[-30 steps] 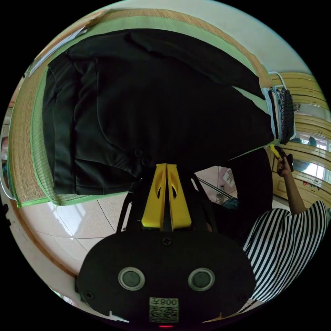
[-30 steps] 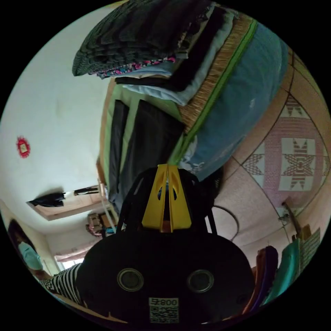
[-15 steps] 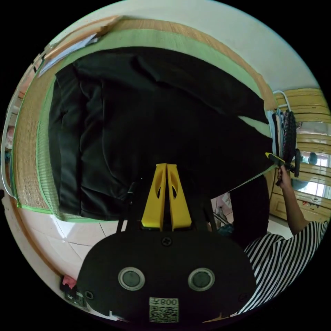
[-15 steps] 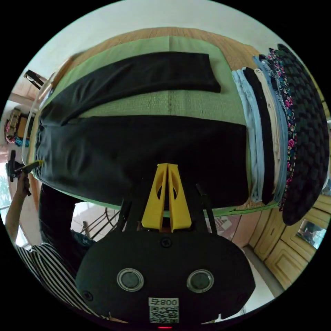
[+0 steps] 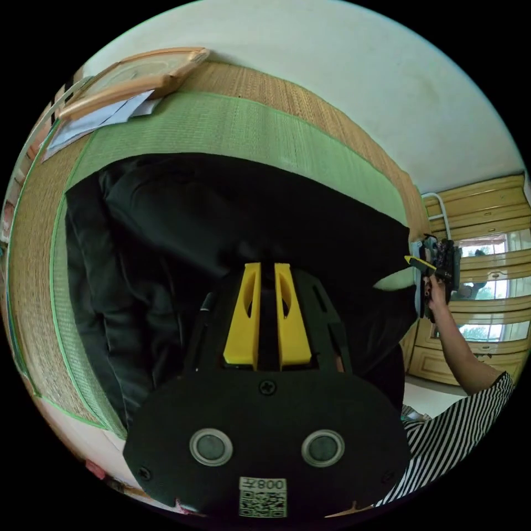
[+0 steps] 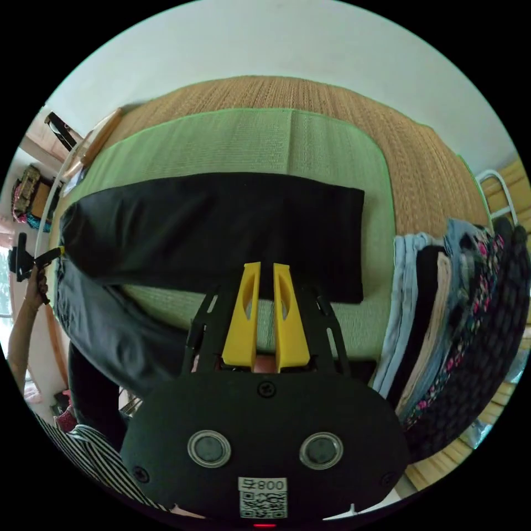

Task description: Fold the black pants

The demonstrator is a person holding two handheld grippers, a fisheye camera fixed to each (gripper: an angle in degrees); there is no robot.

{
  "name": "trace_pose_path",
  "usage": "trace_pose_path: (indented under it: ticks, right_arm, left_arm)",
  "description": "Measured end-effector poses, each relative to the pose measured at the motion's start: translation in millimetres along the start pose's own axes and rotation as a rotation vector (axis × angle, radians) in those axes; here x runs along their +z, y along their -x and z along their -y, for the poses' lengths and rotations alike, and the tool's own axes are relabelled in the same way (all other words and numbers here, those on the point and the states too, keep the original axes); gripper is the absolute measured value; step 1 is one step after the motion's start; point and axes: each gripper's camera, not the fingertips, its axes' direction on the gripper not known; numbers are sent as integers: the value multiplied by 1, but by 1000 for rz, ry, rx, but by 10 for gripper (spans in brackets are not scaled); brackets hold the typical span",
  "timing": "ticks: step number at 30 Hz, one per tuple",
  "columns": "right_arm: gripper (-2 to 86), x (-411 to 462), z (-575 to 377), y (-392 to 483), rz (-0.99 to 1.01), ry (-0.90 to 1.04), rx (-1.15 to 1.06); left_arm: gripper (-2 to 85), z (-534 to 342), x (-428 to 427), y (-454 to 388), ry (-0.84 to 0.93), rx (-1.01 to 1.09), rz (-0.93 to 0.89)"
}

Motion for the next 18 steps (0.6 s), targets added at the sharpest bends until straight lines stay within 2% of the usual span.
trace_pose_path:
  ticks: [5, 8, 13, 18]
  right_arm:
    - [4, 2, 38, 2, -66, -13, -55]
    - [0, 2, 62, -3, -117, 0, -51]
    - [-2, -2, 74, -10, -65, -5, -24]
    - [-2, -5, 76, -4, -101, -24, -38]
  left_arm:
    - [25, 43, 21, -16, 76, 78, 77]
    - [25, 54, 21, -18, 70, 85, 21]
    - [27, 51, 11, -23, 5, 100, 3]
    - [20, 50, 21, -20, 33, 102, 8]
